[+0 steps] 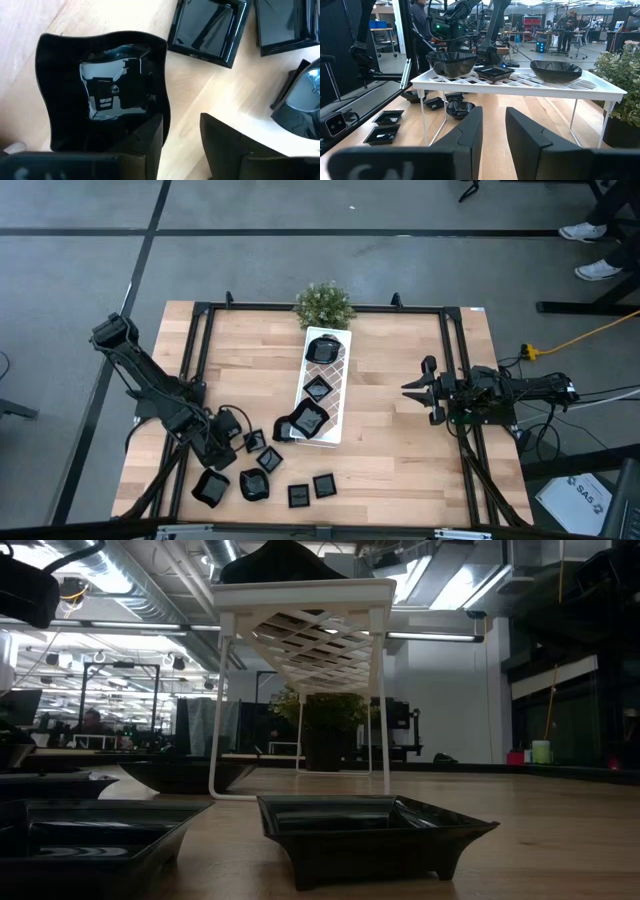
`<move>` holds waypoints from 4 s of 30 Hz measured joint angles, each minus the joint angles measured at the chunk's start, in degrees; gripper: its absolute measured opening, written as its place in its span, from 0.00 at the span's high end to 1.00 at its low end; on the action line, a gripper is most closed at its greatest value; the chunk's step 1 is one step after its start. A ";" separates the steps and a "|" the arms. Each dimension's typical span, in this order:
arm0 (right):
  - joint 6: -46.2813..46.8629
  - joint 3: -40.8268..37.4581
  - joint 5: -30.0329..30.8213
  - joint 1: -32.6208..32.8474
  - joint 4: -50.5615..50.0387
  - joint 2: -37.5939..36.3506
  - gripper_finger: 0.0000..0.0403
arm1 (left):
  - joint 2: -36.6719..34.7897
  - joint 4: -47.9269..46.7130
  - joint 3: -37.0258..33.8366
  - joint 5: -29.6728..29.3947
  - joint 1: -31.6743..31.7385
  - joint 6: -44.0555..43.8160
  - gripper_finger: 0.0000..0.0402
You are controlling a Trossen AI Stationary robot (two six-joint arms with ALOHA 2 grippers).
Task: Pick & Place Mini shaped plates
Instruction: Stack the top distorted square plate on top of the distorted square plate on the shelf
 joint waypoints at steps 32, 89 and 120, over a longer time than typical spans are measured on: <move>0.00 0.00 0.00 -0.01 0.00 0.00 0.79 | 9.87 0.34 0.00 1.45 -0.01 4.87 0.91; 0.00 0.00 0.00 0.00 0.01 -0.01 0.79 | 1.88 -15.28 12.11 -25.00 17.12 22.30 0.99; 0.01 0.00 0.00 -0.01 -0.01 -0.01 0.79 | 1.08 9.87 21.86 -36.72 28.45 94.36 0.99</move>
